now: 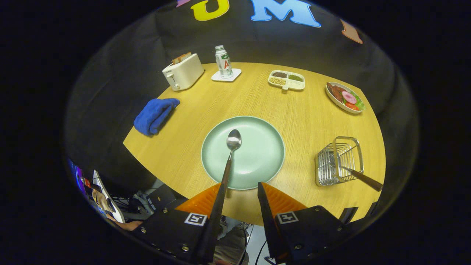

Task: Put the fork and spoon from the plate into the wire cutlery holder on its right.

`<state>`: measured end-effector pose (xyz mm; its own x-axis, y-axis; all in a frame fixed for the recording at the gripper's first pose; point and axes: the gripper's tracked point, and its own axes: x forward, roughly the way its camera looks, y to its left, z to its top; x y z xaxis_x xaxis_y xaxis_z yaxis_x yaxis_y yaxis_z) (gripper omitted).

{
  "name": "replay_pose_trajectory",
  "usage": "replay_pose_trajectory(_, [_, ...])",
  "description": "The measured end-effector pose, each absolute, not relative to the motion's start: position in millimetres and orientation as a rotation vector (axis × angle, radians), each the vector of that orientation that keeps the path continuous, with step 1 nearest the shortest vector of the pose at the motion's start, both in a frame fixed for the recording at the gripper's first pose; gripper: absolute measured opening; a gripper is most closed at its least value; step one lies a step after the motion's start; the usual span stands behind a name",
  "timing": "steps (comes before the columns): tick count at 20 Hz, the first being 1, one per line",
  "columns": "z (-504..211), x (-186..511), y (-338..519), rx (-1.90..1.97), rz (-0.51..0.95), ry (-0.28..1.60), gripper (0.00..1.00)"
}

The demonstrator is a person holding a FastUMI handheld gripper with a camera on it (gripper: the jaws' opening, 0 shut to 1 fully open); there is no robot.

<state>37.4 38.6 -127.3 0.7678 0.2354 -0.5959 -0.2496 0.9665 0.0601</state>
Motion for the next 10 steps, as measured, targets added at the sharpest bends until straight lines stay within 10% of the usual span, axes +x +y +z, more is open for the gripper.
replay_pose_trajectory(10, [-179,60,70,-0.107,0.223,0.733,0.54])
